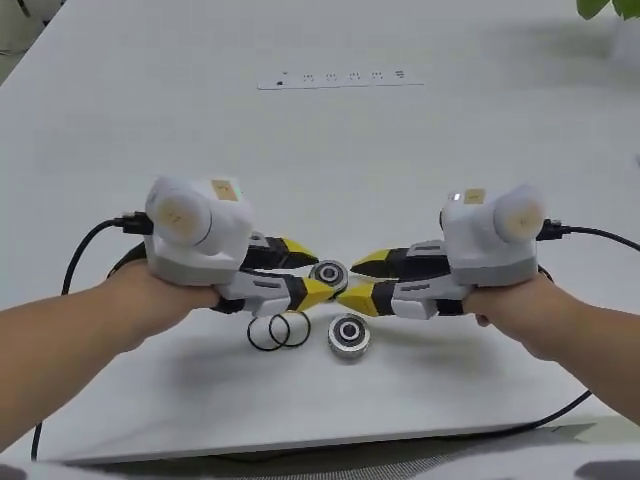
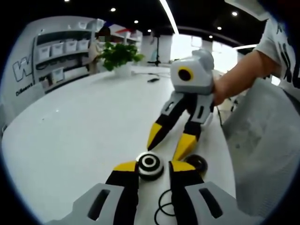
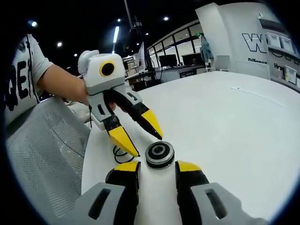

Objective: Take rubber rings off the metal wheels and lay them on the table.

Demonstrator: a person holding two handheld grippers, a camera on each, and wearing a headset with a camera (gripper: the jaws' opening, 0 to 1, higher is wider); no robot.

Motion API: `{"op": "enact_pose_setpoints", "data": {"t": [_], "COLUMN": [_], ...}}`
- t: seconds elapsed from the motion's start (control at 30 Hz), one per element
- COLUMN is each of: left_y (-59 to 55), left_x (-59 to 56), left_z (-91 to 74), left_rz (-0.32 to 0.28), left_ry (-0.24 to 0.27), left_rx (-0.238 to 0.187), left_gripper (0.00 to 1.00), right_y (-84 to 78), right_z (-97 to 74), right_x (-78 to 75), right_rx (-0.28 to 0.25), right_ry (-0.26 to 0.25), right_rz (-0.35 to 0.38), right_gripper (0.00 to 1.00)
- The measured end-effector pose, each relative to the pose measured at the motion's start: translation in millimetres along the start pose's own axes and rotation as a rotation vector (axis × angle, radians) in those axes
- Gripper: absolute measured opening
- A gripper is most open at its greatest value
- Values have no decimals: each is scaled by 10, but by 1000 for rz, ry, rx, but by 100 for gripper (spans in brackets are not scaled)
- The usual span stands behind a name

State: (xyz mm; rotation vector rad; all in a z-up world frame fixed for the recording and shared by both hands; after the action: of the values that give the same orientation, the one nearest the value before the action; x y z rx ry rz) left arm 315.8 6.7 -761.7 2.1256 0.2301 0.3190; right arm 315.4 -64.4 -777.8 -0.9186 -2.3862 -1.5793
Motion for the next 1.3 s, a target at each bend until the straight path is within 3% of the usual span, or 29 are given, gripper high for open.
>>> {"op": "enact_pose_setpoints", "data": {"t": [0.67, 0.87, 1.3], "left_y": [-31, -33, -31], "left_x": [46, 43, 42], "left_z": [75, 83, 89], "left_rz": [18, 50, 27], "left_ry": [15, 31, 58], "left_rx": [32, 44, 42], "left_gripper": [16, 14, 13], "right_y": [-7, -1, 7], "right_z": [6, 21, 74], "right_x": [-11, -5, -41], "right_rx": [4, 3, 14], "right_ry": [-1, 0, -30], "right_rz": [-3, -4, -45], "right_gripper": [27, 27, 26]}}
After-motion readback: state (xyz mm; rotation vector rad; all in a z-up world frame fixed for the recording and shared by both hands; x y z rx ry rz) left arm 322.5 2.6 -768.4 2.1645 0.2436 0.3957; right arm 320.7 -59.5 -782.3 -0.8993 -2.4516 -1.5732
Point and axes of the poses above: the centre of the closed fingertips' face, and the gripper's own axes: z roughly forward along the fingers, x roughly to its left, y roughly out of its top, the point moved 4 cm from there along -z, roughly backward along the fingers, and after that the axes turned 14 degrees about z, right-handed, at the moved point
